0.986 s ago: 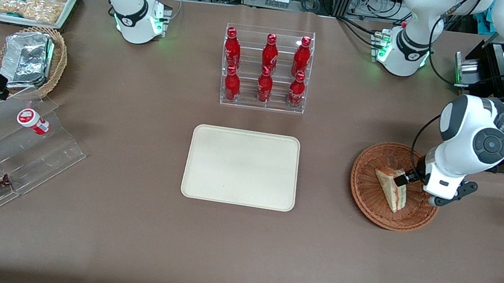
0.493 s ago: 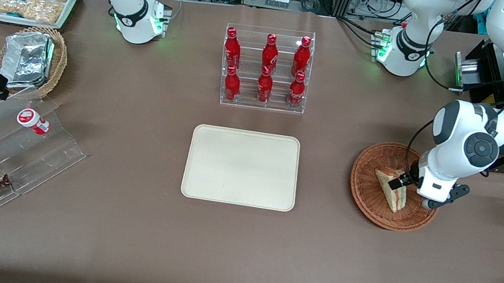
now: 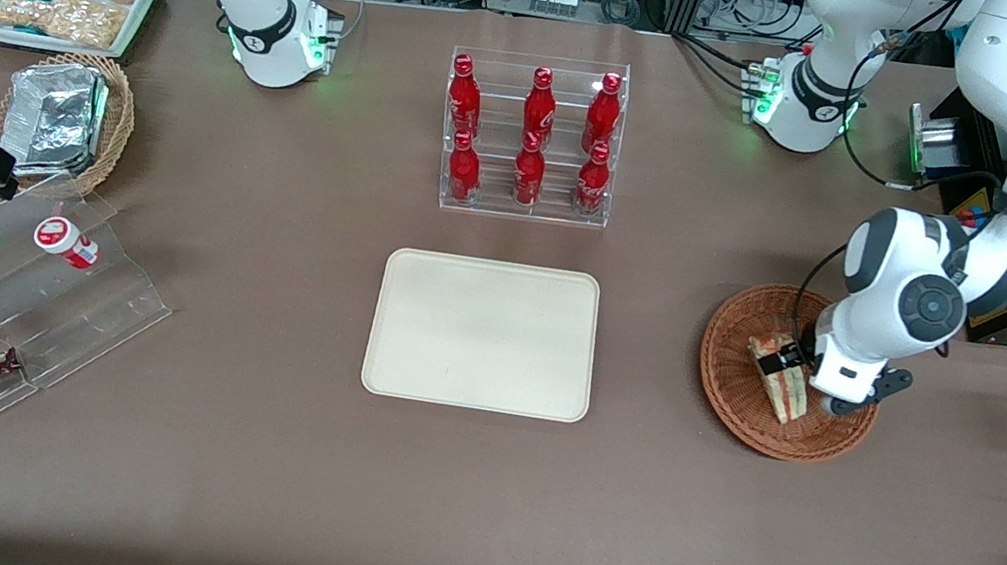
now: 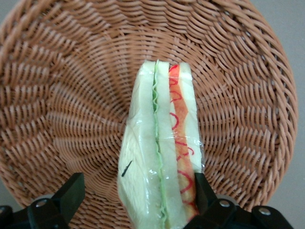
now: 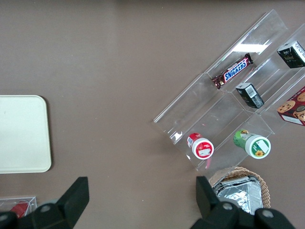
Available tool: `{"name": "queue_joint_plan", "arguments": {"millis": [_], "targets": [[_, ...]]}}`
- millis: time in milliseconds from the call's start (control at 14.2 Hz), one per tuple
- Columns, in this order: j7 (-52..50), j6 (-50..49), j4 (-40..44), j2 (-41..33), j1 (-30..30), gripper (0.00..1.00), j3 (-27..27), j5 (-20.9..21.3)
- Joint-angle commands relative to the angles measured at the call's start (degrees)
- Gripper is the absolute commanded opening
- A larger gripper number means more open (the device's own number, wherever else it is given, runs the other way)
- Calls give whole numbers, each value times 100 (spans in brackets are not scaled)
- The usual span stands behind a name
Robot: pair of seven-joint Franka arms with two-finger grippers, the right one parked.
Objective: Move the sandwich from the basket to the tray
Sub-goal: 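Close the left gripper on the wrapped sandwich wedge, then lift the sandwich and carry it over the cream tray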
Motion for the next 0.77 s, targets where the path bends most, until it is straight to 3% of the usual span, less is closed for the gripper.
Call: {"name": "queue_joint_plan", "arguments": {"millis": [0,70,141,211,282,704], "targets": [[-243,152,-36,117,-59,90,25,-16],[-279,143,-35,117,-51,60,25,-16],[-305,134,-35,117,-59,37,25,-16],[-384,91,-18,91,-51,20,25,-16],[-419,90,8,73,-51,11,25,-16],[-271,-1348,948,-189,-51,9,25,71]]}}
